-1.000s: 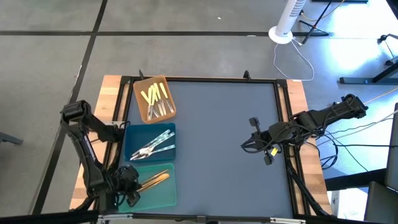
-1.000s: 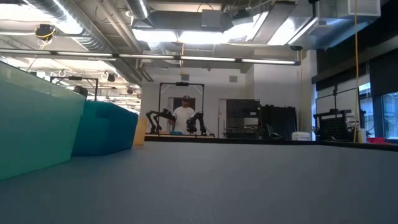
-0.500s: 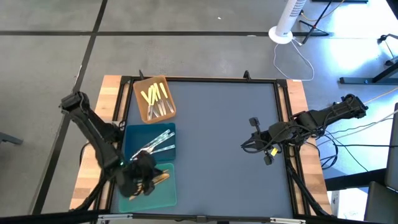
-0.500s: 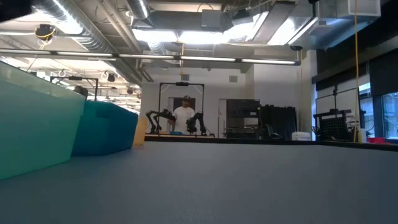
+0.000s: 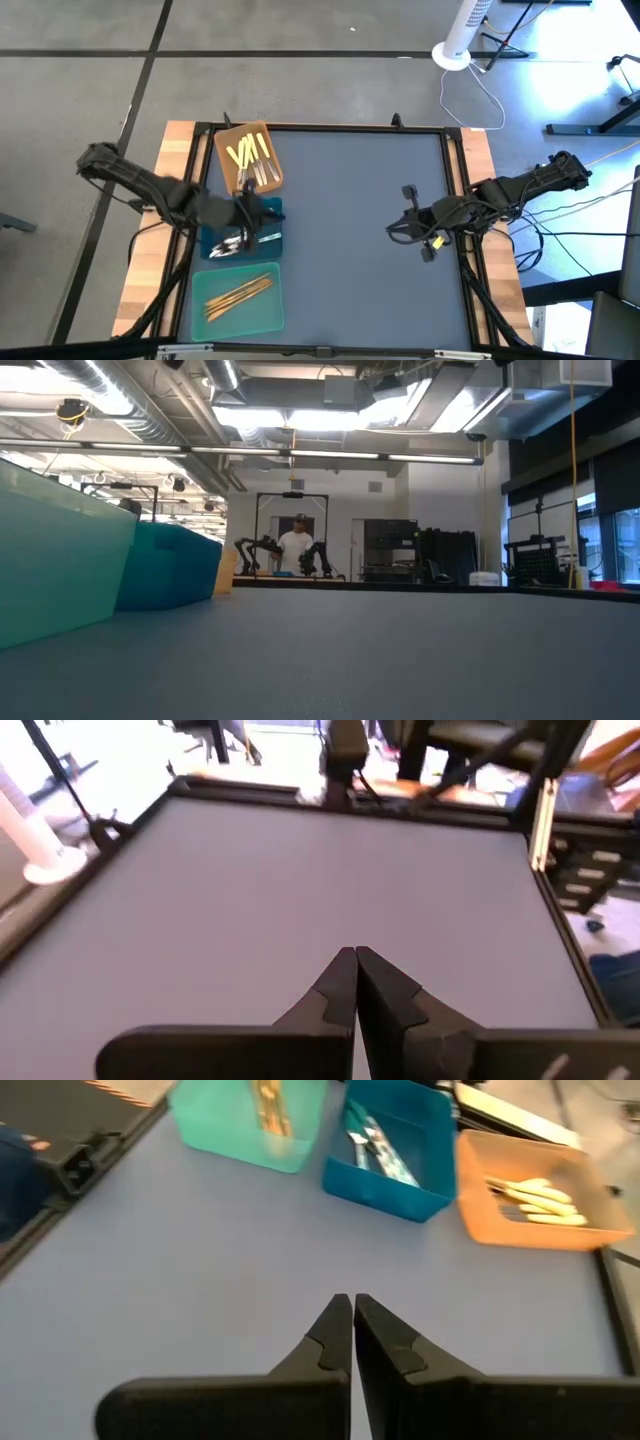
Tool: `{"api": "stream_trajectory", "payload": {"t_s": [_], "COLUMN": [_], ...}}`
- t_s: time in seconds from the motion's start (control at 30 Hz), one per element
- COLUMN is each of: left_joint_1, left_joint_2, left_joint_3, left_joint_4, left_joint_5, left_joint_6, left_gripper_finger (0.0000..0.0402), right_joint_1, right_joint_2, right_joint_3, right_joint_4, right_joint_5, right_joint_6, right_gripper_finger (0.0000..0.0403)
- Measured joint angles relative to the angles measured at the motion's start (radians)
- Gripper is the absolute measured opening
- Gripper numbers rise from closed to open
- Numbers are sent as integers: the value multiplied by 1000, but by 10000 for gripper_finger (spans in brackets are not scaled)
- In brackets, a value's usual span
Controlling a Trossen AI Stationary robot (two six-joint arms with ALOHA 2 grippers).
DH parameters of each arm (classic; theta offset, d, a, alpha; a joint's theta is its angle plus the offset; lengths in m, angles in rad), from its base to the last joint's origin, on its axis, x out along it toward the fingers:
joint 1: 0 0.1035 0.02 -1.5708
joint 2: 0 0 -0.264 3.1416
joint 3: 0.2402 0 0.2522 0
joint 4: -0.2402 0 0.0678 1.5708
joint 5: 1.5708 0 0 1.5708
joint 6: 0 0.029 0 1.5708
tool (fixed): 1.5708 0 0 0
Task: Sort silverware by color (type)
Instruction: Return to Home Position
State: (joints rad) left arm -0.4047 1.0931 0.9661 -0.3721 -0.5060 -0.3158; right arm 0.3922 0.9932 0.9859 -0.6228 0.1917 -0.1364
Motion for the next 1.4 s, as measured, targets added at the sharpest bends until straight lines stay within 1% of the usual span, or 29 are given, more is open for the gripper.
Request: {"api": "stream_trajectory", "payload": {"t_s": [0.13,0.2,0.37,0.57,0.7,1.03,1.23,1.4], "left_joint_1": [84,110,145,169,174,174,174,174], "left_joint_2": [-87,-129,-237,-350,-421,-579,-622,-633], "left_joint_3": [0,0,1,2,2,2,1,-10], "left_joint_4": [-3,-1,-9,-14,-48,-153,-188,-197], "left_joint_5": [61,66,65,49,46,43,43,43], "left_joint_6": [79,106,171,232,274,349,356,395], "left_gripper_finger": [0,0,0,0,0,0,0,0], "right_joint_1": [0,0,0,0,0,0,0,0], "right_joint_2": [0,0,0,-28,-90,-323,-441,-511], "right_joint_3": [0,0,0,1,1,1,1,1], "right_joint_4": [0,0,10,107,127,107,25,-10], "right_joint_5": [66,93,111,112,112,112,112,112], "right_joint_6": [0,0,0,-3,-21,-22,-3,1], "right_gripper_finger": [5,5,5,5,5,5,5,5]}}
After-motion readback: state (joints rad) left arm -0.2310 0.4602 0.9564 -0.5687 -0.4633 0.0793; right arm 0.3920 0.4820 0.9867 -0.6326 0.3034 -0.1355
